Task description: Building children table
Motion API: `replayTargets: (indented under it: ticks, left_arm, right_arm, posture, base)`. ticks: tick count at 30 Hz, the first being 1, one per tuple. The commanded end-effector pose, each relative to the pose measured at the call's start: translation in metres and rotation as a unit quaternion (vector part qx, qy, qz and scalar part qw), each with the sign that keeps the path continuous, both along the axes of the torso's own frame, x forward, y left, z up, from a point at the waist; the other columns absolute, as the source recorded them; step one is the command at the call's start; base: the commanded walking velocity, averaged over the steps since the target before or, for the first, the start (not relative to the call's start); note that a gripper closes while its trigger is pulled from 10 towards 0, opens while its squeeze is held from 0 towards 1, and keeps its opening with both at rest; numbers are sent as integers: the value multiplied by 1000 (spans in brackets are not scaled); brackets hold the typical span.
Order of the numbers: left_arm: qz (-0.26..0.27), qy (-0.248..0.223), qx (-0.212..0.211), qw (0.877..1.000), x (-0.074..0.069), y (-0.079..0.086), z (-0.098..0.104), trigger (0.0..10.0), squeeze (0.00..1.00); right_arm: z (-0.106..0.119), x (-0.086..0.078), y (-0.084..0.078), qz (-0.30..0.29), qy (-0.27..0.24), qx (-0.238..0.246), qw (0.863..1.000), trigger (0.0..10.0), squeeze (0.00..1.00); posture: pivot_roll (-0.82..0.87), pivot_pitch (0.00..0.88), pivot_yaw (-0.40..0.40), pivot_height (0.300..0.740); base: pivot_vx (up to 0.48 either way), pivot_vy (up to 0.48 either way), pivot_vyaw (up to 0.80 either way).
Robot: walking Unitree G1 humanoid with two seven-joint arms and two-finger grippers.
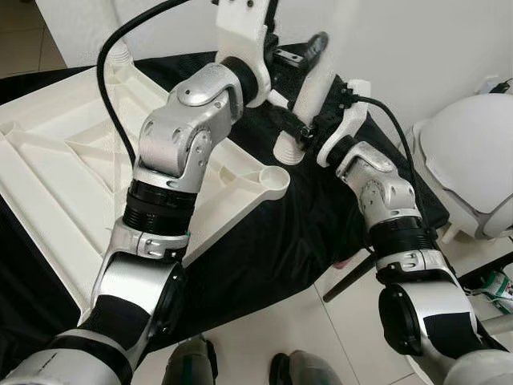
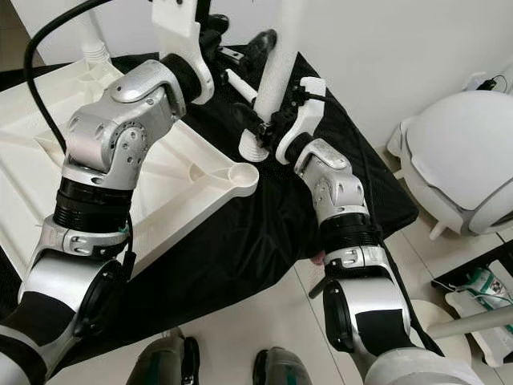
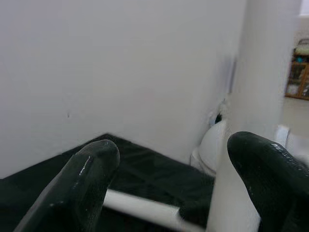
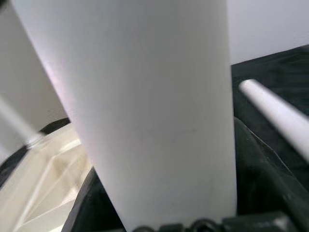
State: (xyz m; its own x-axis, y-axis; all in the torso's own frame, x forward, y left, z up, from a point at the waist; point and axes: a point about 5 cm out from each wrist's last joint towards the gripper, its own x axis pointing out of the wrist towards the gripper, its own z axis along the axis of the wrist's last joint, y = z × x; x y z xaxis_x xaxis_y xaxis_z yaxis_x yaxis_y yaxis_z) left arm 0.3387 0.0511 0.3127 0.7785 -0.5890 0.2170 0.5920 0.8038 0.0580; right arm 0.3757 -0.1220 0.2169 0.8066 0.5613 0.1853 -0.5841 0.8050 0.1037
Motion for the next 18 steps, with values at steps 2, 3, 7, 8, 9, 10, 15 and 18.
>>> replayTargets:
  ticks: [2,3,7,8,9,10,15,18]
  left_arm:
    - [25,13,18,999,0,5,-13,10000,0]
    - [32,19,27,999,-1,7,-21,10000,0]
    - [39,46,52,997,-5,8,-46,10000,0]
    - [39,46,52,997,-5,8,-46,10000,0]
    - [40,50,58,996,-6,8,-51,10000,0]
    - [40,52,61,996,-6,8,-53,10000,0]
    - [45,63,101,992,-13,9,-80,10000,0]
    - [36,65,121,990,-18,8,-88,10000,0]
  right_arm:
    - [-4,1,-7,-28,1,-15,999,10000,0]
    - [-7,0,-9,-35,2,-23,999,10000,0]
    - [-12,-5,-8,-49,-8,-45,998,10000,0]
    - [-12,-5,-8,-49,-8,-45,998,10000,0]
    - [-13,-6,-7,-49,-12,-50,997,10000,0]
    - [-13,-6,-6,-48,-14,-52,997,10000,0]
    - [-14,-13,9,-33,-42,-40,998,10000,0]
    - [-14,-14,14,-29,-46,-28,998,10000,0]
  posture:
    - [-32,29,-23,740]
    - [-32,29,-22,740]
    - [-31,24,-21,740]
    - [-31,24,-21,740]
    - [-31,24,-21,740]
    - [-31,24,-21,740]
    - [-33,16,-18,740]
    - [-32,9,-17,740]
  base:
    - [0,0,0]
    - [0,0,0]
    - [0,0,0]
    - [0,0,0]
    - [0,0,0]
    - [0,0,0]
    - [0,0,0]
    - [0,0,0]
